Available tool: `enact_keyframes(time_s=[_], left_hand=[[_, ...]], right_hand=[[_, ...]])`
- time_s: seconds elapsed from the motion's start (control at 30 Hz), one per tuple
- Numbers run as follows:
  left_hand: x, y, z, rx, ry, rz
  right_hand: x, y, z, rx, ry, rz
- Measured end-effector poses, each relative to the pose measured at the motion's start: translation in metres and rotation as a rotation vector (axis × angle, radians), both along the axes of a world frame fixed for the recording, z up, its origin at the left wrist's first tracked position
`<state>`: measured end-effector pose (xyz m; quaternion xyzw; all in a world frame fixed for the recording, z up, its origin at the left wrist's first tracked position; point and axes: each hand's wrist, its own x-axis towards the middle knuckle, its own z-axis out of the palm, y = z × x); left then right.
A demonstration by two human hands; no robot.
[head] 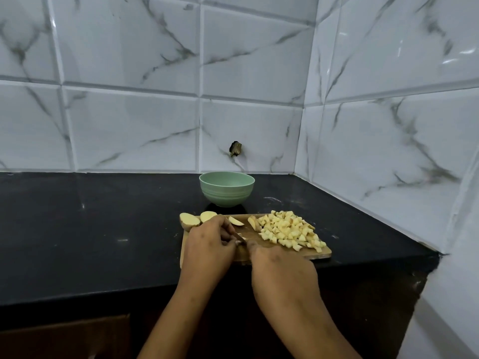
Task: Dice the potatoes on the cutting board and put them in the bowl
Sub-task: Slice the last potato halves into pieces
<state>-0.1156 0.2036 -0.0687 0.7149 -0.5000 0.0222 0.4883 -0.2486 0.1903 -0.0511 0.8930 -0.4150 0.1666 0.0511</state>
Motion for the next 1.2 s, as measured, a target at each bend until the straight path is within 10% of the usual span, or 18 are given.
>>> enact_keyframes(time_s=[0.27,0.67,0.93,1.2], left_hand=[[-0.001,-0.006,0.006,0.093,-0.04,0.052],[0.016,-0.043,0.027,0.236,-0.151,0.021],[0.032,-0.064,0.046,0.715,-0.443,-0.11],[0.034,-0.07,0.04,0.569,-0.51,-0.067]], right_hand=[[-0.024,-0.024,0.0,-0.043,-0.186,-0.109],[-0.05,-0.043,-0.002,0.445,-0.465,0.13],[-0.063,-0.065,0.006,0.738,-0.422,0.237],[-0.058,-0.078,0.007,0.6,-0.373,0.178]])
